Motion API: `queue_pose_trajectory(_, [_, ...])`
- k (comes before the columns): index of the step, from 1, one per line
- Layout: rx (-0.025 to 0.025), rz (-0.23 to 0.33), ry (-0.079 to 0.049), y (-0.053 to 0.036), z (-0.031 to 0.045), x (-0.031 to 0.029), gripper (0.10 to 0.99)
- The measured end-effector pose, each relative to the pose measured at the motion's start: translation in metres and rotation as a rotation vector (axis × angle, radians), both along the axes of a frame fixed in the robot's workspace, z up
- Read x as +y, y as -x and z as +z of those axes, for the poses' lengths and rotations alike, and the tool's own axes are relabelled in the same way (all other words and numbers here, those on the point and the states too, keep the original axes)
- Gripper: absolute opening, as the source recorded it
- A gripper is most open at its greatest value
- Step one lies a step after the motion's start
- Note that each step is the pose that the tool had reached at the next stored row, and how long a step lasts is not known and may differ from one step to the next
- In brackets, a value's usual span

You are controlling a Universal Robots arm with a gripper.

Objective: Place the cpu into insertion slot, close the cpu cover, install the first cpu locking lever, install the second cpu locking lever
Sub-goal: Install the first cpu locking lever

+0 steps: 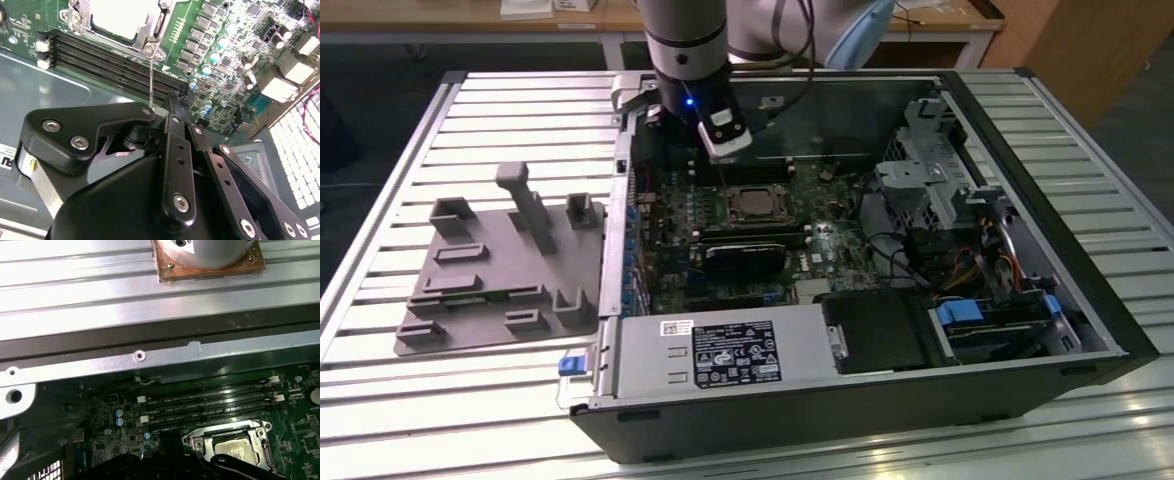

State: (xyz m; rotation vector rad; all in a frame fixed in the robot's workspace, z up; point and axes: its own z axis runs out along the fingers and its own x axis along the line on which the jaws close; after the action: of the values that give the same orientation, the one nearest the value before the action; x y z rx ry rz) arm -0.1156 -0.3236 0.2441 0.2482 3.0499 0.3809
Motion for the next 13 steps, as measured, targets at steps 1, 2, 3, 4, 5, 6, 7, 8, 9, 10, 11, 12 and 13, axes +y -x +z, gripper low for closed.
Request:
queue_pose_trajectory(1, [0.0000,0.000,0.000,-0.0014,0.0000,0.0000,0.102])
queue_pose_trajectory(2, [0.0000,0.000,0.000,-0.0030,0.0000,0.0000,0.102])
queue_pose_trajectory(3, [0.0000,0.000,0.000,-0.0046,0.0000,0.0000,0.102])
queue_pose_trajectory(4, [0.0000,0.000,0.000,-0.0065,0.0000,0.0000,0.102])
queue_pose_trajectory(5, [0.0000,0.000,0.000,-0.0084,-0.0001,0.0000,0.102])
queue_pose_trajectory(6, [0.0000,0.000,0.000,-0.0105,-0.0001,0.0000,0.102])
queue_pose_trajectory(7, [0.0000,0.000,0.000,-0.0126,-0.0001,0.0000,0.102])
queue_pose_trajectory(8, [0.0000,0.000,0.000,-0.0150,-0.0001,0.0000,0.102])
queue_pose_trajectory(9, [0.0000,0.000,0.000,-0.0174,-0.0002,0.0000,0.102])
queue_pose_trajectory(10, [0.0000,0.000,0.000,-0.0199,-0.0002,0.0000,0.102])
queue_pose_trajectory(11, [0.0000,0.000,0.000,-0.0224,-0.0002,0.0000,0.102])
queue_pose_trajectory(12, [0.0000,0.000,0.000,-0.0251,-0.0003,0.0000,0.102])
queue_pose_trajectory(13, [0.0000,0.000,0.000,-0.0275,-0.0003,0.0000,0.102])
